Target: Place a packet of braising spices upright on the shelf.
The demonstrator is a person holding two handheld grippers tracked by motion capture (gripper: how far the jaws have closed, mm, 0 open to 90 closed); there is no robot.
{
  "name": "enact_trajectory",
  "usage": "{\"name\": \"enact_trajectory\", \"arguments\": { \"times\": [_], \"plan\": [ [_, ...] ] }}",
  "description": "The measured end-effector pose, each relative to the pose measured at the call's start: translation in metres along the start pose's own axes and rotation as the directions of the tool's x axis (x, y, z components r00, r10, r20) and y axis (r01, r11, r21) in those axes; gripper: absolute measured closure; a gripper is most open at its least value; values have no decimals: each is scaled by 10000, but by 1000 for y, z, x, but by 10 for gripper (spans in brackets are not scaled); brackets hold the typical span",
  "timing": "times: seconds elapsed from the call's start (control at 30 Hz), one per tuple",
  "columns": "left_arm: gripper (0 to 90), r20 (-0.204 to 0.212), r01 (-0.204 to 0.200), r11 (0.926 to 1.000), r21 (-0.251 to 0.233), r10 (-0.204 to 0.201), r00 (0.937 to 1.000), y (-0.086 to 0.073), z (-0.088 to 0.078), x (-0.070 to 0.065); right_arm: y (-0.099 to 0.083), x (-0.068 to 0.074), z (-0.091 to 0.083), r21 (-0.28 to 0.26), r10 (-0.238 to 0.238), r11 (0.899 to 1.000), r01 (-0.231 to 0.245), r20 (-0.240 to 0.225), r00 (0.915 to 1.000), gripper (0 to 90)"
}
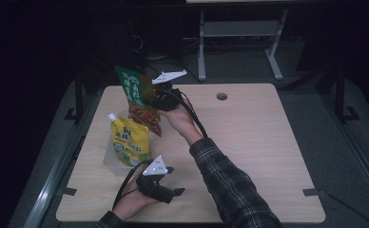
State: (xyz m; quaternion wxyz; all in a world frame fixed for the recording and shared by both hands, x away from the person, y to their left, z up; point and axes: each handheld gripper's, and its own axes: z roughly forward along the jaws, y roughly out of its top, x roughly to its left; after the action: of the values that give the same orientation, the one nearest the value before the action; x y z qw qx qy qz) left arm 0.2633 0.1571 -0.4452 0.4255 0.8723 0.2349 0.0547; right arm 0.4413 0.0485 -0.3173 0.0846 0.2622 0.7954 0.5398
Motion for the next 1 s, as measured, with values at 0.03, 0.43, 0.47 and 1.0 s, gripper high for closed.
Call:
{"name": "enact_trajectory", "arguments": {
  "times": [0.03, 0.43, 0.47, 1.0],
  "plan": [
    [163, 2, -45, 10000, 34, 45, 10000, 0, 0, 0, 0, 0, 2, -24, -21, 10000, 21, -20, 10000, 895],
    [163, 39, -94, 9998, 158, 93, 9999, 0, 1, 2, -4, 4, 26, 28, 96, 10000, -95, -139, 9999, 894],
    [163, 44, -136, 9998, 171, 135, 9999, 0, 2, 1, -4, 3, 28, 23, 74, 10000, -74, -165, 9998, 895],
    [163, 179, -156, 9997, 190, 152, 9997, 0, 5, -1, -22, 8, 49, 575, -200, 9981, 210, -184, 9996, 891]
  ]
}}
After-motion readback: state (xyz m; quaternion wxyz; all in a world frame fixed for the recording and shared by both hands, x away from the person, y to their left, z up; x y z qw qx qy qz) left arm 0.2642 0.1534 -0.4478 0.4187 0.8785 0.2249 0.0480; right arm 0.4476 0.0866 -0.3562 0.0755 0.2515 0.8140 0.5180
